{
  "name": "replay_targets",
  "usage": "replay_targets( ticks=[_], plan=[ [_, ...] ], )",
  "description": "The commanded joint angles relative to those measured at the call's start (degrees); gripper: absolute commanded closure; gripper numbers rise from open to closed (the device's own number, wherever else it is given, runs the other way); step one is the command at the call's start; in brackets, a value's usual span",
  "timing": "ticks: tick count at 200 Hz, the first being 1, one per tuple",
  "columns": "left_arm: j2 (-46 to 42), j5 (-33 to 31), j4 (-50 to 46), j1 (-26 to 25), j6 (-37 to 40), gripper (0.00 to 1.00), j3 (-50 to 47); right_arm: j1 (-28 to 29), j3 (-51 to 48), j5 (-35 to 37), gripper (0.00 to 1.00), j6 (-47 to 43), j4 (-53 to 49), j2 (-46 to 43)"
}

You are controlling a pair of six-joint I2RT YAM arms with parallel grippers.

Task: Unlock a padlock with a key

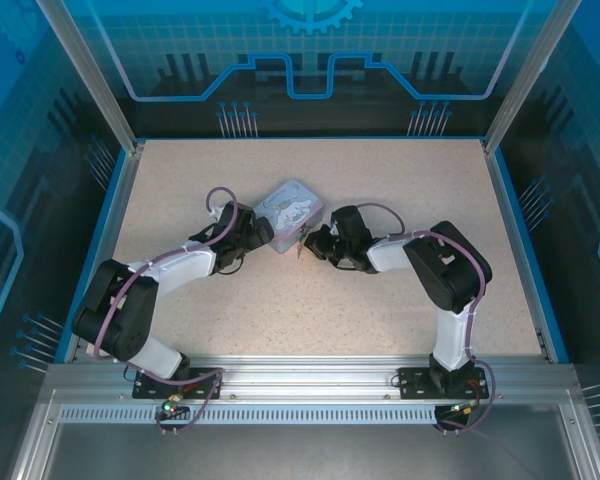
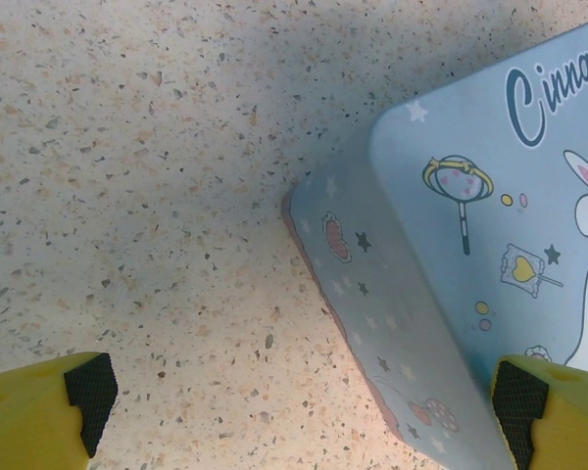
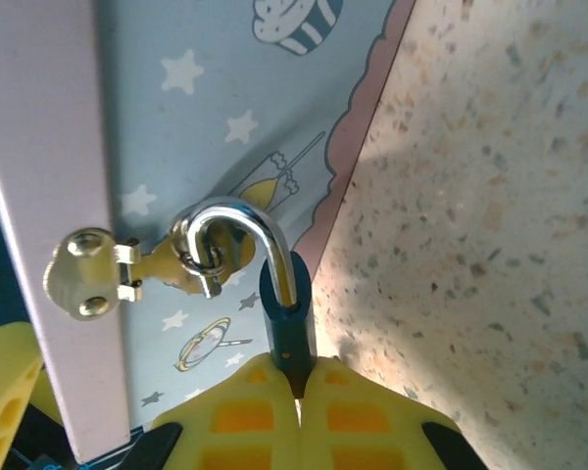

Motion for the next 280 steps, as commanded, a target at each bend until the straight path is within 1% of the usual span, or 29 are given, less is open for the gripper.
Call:
replay_targets(
  ticks=[1,42,87,113,141,171,199,230,258,269,280],
  plan=[
    [1.1,-0.7,-1.0,0.3,0.8,0.01,-1.4,-1.8,2.0,1.6,1.00,1.2,2.1,1.3],
    [1.2,-0.6,-0.9,0.3,0.5,0.01,-1.6,-2.8,2.7,0.5,1.00,2.4,3.4,2.8],
    [1.5,-0.5,-0.8,0.3,0.5,0.01,-1.4,-4.2,2.1,0.2,1.00,1.8,2.8,2.5],
    [1.5,-0.4,-0.8,0.3,0.3,0.01,-1.4,-5.3,1.0,-0.1,1.00,1.2,2.8,1.2],
    [1.2,-0.1,-0.9,0.4,0.3,0.01,-1.2,-7.2,-0.5,-1.1,1.00,-1.5,1.0,-1.3],
    [-0.2,1.1,-1.0,0.3,0.8,0.01,-1.0,-11.6,-4.1,-3.4,1.00,-5.7,-1.3,-4.8],
    [-2.0,3.7,-1.6,0.3,1.3,0.01,0.1,-17.6,-7.3,-6.4,1.00,-9.3,-3.7,-8.3],
    [-4.3,4.6,-4.2,0.3,1.7,0.01,2.3,-23.6,-9.2,-10.3,1.00,-12.7,-7.1,-10.4],
    [-7.5,5.2,-5.9,0.3,1.7,0.01,3.3,-27.2,-10.7,-11.5,1.00,-14.8,-9.5,-12.0],
    [-8.8,5.7,-6.2,0.3,1.6,0.01,3.4,-28.5,-11.3,-11.8,0.96,-15.2,-10.2,-12.5],
    [-10.2,6.1,-6.9,0.3,1.5,0.01,3.5,-29.8,-12.0,-12.1,0.89,-15.4,-10.2,-13.0]
  ],
)
